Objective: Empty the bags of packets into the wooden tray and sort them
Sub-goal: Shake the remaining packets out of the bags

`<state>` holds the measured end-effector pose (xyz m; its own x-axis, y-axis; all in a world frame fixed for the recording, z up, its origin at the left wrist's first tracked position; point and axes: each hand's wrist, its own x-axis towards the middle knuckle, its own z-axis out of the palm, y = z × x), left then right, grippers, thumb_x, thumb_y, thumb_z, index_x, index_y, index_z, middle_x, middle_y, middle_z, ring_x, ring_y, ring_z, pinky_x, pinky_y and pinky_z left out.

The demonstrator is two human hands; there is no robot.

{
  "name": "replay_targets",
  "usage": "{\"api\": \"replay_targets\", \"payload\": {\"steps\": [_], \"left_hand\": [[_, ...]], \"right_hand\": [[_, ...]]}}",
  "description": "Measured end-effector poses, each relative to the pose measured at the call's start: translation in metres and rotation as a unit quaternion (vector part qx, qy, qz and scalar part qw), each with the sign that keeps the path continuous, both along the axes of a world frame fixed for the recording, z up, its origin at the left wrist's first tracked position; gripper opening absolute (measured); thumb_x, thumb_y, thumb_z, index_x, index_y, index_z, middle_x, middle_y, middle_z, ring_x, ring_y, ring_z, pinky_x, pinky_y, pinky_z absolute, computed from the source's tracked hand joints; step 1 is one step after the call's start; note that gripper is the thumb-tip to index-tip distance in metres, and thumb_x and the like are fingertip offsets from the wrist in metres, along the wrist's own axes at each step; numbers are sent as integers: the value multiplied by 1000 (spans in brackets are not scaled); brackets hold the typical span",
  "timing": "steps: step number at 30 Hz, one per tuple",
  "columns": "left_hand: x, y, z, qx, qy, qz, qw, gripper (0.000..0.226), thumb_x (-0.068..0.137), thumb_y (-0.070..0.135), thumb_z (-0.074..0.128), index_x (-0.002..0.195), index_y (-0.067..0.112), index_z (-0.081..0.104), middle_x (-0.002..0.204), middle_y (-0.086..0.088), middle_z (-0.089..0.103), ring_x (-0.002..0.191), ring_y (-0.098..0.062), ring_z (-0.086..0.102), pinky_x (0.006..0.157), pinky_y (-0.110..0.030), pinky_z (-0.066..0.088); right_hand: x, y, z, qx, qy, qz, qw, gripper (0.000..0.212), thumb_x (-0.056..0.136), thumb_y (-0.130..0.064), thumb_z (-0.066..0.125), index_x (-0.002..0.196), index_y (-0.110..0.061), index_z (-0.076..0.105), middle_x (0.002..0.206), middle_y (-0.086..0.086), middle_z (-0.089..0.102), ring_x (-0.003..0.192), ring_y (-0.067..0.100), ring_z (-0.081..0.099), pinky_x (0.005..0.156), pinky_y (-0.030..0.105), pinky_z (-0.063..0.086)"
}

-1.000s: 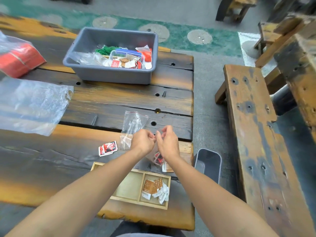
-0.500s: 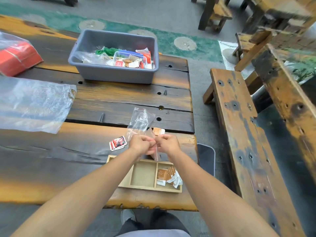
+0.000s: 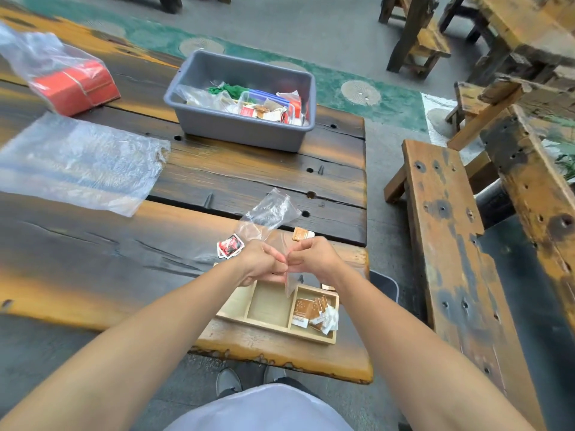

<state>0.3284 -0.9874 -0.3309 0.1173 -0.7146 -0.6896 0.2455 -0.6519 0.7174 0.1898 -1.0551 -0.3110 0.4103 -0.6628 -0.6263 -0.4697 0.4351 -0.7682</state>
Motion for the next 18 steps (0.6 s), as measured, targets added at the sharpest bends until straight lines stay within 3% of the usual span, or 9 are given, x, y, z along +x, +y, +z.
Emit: {"api": "replay_targets", "payload": {"steps": [2,5,7,9,12,18], "left_hand": [[-4,5,1,-2,5,22,1000,18,79,-23,66,83,-5,63,83,-20,67,74,-27,71,65,-39,63],[-11,11,2,2,13,82,997,19,78,-20,69,93,-10,64,94,-25,69,79,-32,72,66,-41,62],[-18,13,0,4,13,112,994,21,81,-18,68,100,-10,63,94,-25,70,74,-29,74,66,-39,63],[-27,14,-2,6,-2,121,993,13,86,-13,66,98,-9,64,86,-21,69,63,-21,72,65,-36,63],[-38,13,-4,5,-24,139,990,9,89,-11,63,97,-9,66,82,-19,68,65,-19,69,66,-34,63],[-55,14,-8,-22,-41,167,985,15,83,-6,73,90,-1,60,83,-20,64,69,-22,66,74,-41,61]], "right_hand": [[-4,0,4,21,-11,12,1000,19,75,13,75,93,9,67,98,30,72,93,39,73,89,46,59],[-9,-1,7,42,-14,51,998,35,70,17,77,101,4,67,89,15,74,79,23,75,76,31,61],[-13,-1,5,42,-7,73,996,41,69,19,76,106,4,66,91,15,75,78,20,75,78,31,61],[-18,-3,-1,19,11,92,996,42,69,16,77,107,5,65,99,21,75,83,23,74,85,37,60],[-23,-5,-10,-15,36,101,994,39,69,8,82,104,5,66,99,22,75,85,24,73,85,38,61],[-36,-6,-16,-8,-10,56,998,28,73,12,75,100,13,67,87,24,72,69,25,71,61,27,62]]}}
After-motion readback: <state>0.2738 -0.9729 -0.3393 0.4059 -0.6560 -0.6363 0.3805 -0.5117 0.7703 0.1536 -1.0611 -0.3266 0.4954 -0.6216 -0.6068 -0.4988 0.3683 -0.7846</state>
